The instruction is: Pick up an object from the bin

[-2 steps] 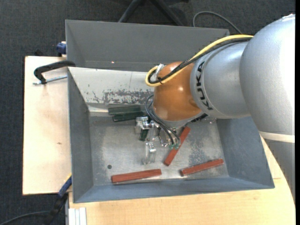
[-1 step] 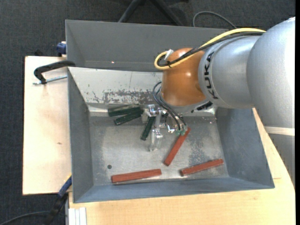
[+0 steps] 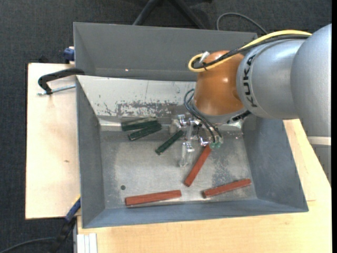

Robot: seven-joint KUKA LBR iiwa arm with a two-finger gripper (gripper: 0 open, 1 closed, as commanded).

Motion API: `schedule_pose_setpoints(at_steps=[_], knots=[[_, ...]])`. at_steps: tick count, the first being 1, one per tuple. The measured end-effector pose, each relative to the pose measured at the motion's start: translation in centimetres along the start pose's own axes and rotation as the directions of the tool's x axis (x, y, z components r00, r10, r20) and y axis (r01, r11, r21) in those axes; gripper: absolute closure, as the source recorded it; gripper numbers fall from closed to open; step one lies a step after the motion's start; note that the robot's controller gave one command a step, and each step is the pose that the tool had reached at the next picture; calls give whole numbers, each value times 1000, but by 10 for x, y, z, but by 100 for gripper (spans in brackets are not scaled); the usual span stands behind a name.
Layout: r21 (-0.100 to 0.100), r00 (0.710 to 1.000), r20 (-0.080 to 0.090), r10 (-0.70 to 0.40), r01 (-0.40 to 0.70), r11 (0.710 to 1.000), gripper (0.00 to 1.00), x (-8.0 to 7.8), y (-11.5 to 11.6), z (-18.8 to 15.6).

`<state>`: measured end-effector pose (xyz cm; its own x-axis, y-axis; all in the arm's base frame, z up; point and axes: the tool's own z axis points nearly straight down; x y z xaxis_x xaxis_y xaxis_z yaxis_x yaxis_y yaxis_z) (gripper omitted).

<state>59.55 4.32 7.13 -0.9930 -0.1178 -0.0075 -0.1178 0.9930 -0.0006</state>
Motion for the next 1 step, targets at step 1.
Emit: schedule_pose_setpoints(at_steps=[1], knots=[[-2, 1000, -2, -2, 2, 1000, 100, 0, 3, 0]])
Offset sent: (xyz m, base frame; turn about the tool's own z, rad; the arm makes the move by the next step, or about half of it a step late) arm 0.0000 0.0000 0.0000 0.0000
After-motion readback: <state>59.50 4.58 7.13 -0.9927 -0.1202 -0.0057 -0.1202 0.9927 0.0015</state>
